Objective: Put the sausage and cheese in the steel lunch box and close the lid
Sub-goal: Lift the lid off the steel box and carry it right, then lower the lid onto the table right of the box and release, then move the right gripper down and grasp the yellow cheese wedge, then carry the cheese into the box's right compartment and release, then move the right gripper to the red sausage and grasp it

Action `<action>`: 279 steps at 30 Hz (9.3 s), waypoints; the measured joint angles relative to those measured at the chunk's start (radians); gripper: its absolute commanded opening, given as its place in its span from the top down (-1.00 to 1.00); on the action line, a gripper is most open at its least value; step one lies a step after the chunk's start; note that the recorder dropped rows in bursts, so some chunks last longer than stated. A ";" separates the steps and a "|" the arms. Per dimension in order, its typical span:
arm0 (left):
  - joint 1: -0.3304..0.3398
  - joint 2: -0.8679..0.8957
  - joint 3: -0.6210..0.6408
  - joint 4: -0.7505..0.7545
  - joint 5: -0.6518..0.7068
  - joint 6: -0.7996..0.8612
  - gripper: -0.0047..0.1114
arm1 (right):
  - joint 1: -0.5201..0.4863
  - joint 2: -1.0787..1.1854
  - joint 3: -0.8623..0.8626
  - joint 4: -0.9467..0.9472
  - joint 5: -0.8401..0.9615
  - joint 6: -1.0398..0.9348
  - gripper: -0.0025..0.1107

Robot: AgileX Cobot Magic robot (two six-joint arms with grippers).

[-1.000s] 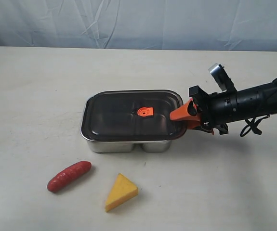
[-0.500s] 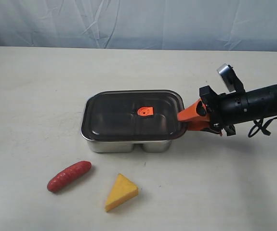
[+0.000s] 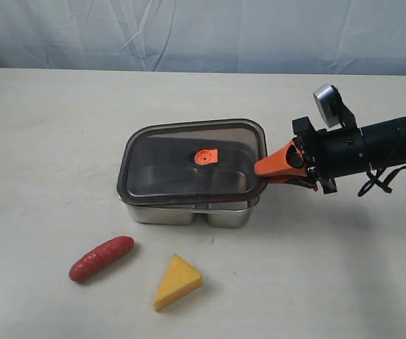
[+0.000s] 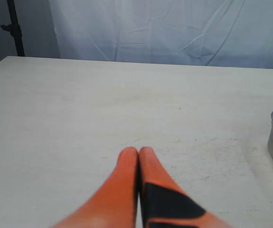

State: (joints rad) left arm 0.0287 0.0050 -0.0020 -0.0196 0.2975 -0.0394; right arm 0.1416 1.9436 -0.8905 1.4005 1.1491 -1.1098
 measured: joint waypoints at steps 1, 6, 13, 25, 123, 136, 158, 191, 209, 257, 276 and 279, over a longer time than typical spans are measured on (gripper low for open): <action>0.000 0.000 0.000 0.000 0.000 0.000 0.92 | 0.000 -0.037 0.000 0.000 0.011 -0.002 0.97; 0.000 0.000 0.000 0.000 0.000 0.000 0.92 | 0.000 -0.168 0.000 -0.008 0.024 -0.022 0.97; 0.000 0.000 0.000 0.000 0.000 0.000 0.92 | 0.000 -0.393 0.002 -0.010 -0.019 -0.034 0.97; 0.000 0.000 0.000 0.000 0.000 -0.002 0.92 | 0.000 -0.933 0.002 -0.626 -0.356 0.024 0.97; 0.000 0.000 0.000 0.000 0.000 -0.002 0.92 | 1.073 -0.235 -0.048 -1.389 -0.695 0.122 0.12; 0.000 0.000 0.000 0.000 0.000 -0.002 0.92 | 1.073 -0.131 -0.048 -1.430 -0.772 0.122 0.12; 0.000 0.000 0.000 0.000 0.000 -0.002 0.92 | 1.073 -0.054 -0.055 -1.406 -0.810 0.141 0.97; 0.000 0.000 0.000 0.000 0.000 -0.002 0.92 | 0.643 -0.178 -0.053 -1.417 -1.027 0.883 0.96; 0.000 0.000 0.000 0.000 0.000 -0.002 0.92 | 0.643 -0.214 -0.053 -1.333 -1.032 0.885 0.02; 0.000 0.000 0.000 0.000 0.000 -0.002 0.92 | 1.079 0.201 -0.572 -1.446 -0.600 0.395 0.57; 0.000 0.000 0.000 0.000 0.000 -0.002 0.92 | 1.082 0.204 -0.576 -1.551 -0.621 0.523 0.33; 0.000 0.000 0.000 0.000 0.000 -0.002 0.92 | 1.082 0.211 -0.576 -1.549 -0.625 0.523 0.37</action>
State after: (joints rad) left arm 0.0287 0.0050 -0.0020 -0.0196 0.2975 -0.0412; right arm 1.2239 2.1541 -1.4667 -0.1482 0.5245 -0.5872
